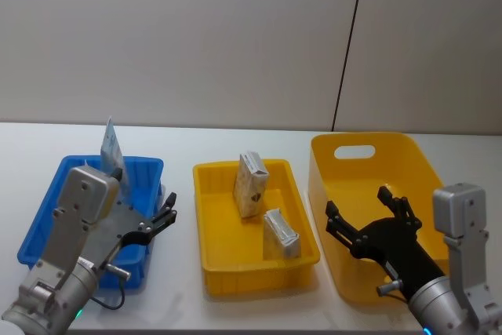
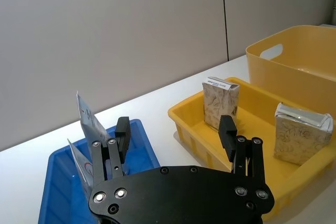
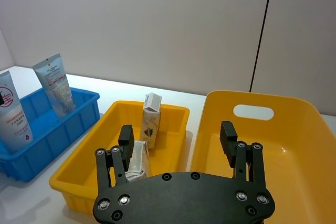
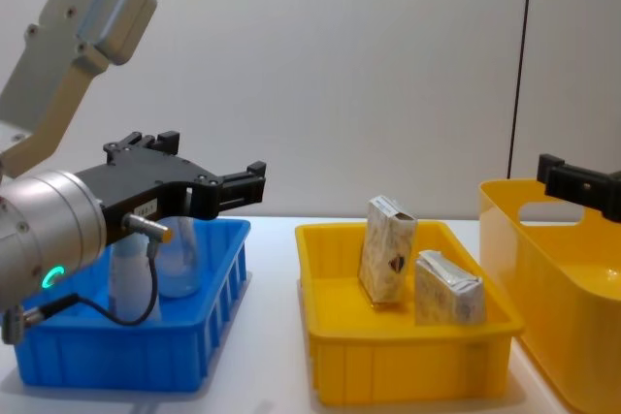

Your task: Bimanual collaborative sorting of washing and personal care products

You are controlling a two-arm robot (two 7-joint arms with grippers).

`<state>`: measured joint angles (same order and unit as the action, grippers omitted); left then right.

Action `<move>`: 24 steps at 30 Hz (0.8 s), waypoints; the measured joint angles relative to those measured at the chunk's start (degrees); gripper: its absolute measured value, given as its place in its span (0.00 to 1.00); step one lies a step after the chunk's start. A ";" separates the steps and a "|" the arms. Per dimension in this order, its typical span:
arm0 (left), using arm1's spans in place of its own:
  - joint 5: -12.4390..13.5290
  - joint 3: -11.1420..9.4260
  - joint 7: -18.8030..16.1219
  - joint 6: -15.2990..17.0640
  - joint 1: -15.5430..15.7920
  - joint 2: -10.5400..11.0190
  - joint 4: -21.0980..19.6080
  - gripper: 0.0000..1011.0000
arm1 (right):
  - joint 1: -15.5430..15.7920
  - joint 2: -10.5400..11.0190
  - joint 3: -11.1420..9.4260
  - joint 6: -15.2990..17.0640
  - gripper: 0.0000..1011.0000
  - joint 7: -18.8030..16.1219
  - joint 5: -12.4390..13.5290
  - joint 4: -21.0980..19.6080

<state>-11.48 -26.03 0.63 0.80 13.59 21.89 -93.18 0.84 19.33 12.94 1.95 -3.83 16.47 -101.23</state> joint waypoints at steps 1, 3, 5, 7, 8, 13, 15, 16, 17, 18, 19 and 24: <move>0.00 0.00 0.00 0.00 0.00 0.00 0.00 0.99 | 0.00 0.00 0.00 0.00 0.99 0.00 0.00 0.00; 0.00 0.00 0.00 0.00 0.00 0.00 0.00 0.99 | 0.00 0.00 0.00 0.00 0.99 0.00 0.00 0.00; 0.00 0.00 0.00 0.00 0.00 0.00 0.00 0.99 | 0.00 0.00 0.00 0.00 0.99 0.00 0.00 0.00; 0.00 0.00 0.00 0.00 0.00 0.00 0.00 0.99 | 0.00 0.00 0.00 0.00 0.99 0.00 0.00 0.00; 0.00 0.00 0.00 0.00 0.00 0.00 0.00 0.99 | 0.00 0.00 0.00 0.00 0.99 0.00 0.00 0.00; 0.00 0.00 0.00 0.00 0.00 0.00 0.00 0.99 | 0.00 0.00 0.00 0.00 0.99 0.00 0.00 0.00; 0.00 0.00 0.00 0.00 0.00 0.00 0.00 0.99 | 0.00 0.00 0.00 0.00 0.99 0.00 0.00 0.00; 0.00 0.00 0.00 0.00 0.00 0.00 0.00 0.99 | 0.00 0.00 0.00 0.00 0.99 0.00 0.00 0.00; 0.00 0.00 0.00 0.00 0.00 0.00 0.00 0.99 | 0.00 0.00 0.00 0.00 0.99 0.00 0.00 0.00; 0.00 0.00 0.00 0.00 0.00 0.00 0.00 0.99 | 0.00 0.00 0.00 0.00 0.99 0.00 0.00 0.00; 0.00 0.00 0.00 0.00 0.00 0.00 0.00 0.99 | 0.00 0.00 0.00 0.00 0.99 0.00 0.00 0.00; 0.00 0.00 0.00 0.00 0.00 0.00 0.00 0.99 | 0.00 -0.01 0.00 0.00 0.99 0.00 0.00 0.00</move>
<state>-11.48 -26.03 0.63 0.80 13.59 21.89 -93.17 0.84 19.32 12.94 1.95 -3.83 16.47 -101.23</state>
